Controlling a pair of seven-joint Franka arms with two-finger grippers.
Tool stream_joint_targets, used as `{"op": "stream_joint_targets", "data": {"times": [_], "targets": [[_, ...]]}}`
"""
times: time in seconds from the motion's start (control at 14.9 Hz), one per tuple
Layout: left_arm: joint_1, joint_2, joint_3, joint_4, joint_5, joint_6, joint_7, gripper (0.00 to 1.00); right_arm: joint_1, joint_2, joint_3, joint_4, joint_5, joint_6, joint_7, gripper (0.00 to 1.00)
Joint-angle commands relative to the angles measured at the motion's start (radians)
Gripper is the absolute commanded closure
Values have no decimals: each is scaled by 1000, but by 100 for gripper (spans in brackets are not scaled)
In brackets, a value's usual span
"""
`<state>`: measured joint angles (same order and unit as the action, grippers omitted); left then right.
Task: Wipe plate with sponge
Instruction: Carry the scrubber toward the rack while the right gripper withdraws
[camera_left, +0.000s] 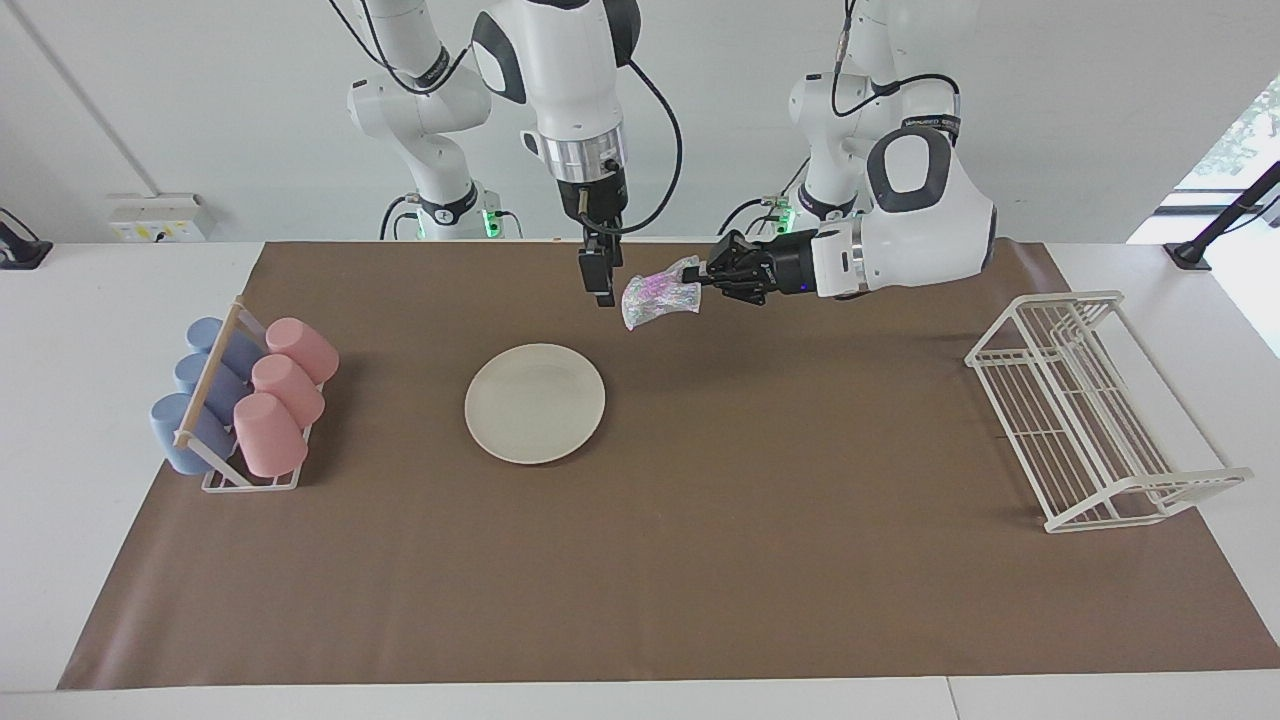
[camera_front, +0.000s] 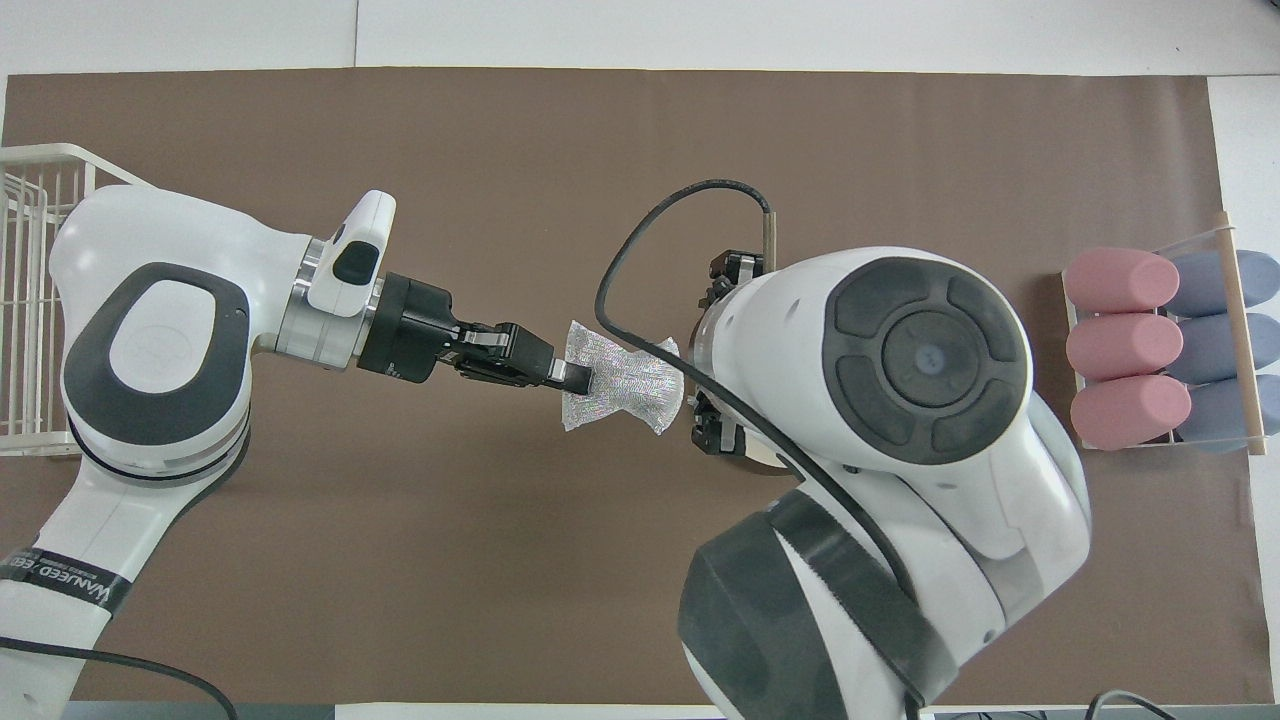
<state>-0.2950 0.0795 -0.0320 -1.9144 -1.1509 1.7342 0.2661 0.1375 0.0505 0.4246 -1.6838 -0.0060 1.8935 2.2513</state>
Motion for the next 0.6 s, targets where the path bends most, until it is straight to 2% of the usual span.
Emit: {"op": "stream_joint_targets", "data": {"times": [0.0, 0.13, 0.33, 0.54], "targets": [[7, 9, 7, 25, 22, -35, -21, 100, -76, -21, 8, -27, -11, -59, -117, 0], [8, 11, 11, 37, 42, -38, -53, 100, -143, -21, 8, -27, -9, -103, -220, 0], [11, 14, 12, 84, 184, -38, -143, 100, -287, -20, 8, -28, -9, -164, -434, 0], [31, -1, 11, 126, 345, -51, -226, 100, -454, -20, 6, -27, -9, -232, -762, 0]]}}
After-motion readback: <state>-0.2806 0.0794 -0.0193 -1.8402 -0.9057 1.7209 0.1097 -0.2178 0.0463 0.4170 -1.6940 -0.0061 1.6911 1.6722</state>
